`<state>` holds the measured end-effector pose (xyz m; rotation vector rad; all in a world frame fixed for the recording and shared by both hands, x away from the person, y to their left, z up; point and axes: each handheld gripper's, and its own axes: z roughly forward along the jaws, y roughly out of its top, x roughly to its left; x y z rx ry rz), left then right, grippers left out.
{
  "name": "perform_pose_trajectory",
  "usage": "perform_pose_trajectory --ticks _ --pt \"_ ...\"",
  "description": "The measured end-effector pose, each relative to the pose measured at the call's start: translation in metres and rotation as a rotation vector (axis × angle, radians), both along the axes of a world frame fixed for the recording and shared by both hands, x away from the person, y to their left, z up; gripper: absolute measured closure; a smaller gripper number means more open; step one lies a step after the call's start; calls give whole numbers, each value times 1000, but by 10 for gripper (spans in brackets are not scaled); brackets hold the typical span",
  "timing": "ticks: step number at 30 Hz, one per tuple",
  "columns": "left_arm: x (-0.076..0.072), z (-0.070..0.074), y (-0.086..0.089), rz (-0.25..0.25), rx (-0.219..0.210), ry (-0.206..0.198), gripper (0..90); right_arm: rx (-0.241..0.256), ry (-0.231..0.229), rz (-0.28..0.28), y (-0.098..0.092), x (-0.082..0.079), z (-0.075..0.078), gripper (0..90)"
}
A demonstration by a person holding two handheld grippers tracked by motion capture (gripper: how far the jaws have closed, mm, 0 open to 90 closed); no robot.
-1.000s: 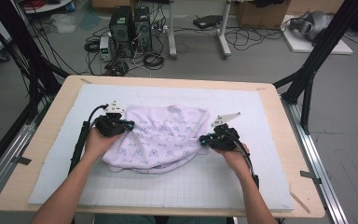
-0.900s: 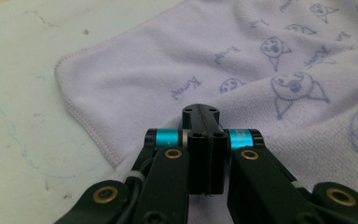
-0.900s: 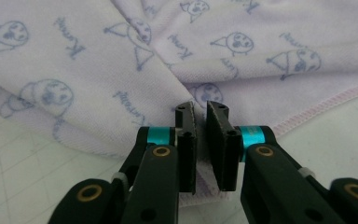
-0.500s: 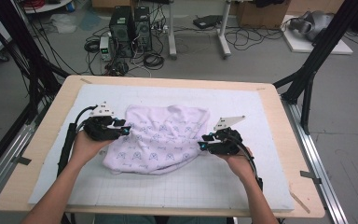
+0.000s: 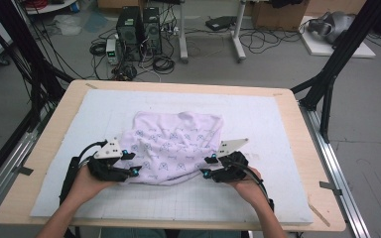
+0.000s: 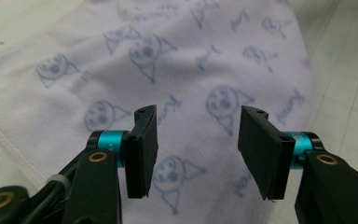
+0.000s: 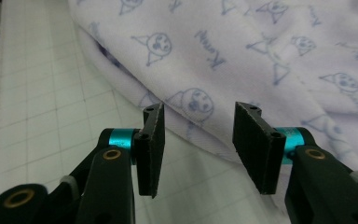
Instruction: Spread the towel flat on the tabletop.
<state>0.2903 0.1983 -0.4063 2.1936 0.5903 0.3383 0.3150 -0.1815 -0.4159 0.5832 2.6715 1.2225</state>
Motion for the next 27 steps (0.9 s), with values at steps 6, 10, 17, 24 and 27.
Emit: perform_pose_trajectory --ticks 6,10,17,24,27 --pt "2 -22 -6 -16 50 16 532 -70 16 7 19 10 -18 553" --pt "4 -23 -9 -26 45 12 693 -87 3 0 28 13 -24 673" --pt "-4 -4 -9 -44 8 -12 788 -72 -59 43 22 2 -15 818" --pt "-10 45 -11 -92 -90 -58 789 -3 -150 38 -7 -20 27 822" --pt "-5 59 -14 -101 -117 -62 789 32 -174 21 -22 -25 47 824"
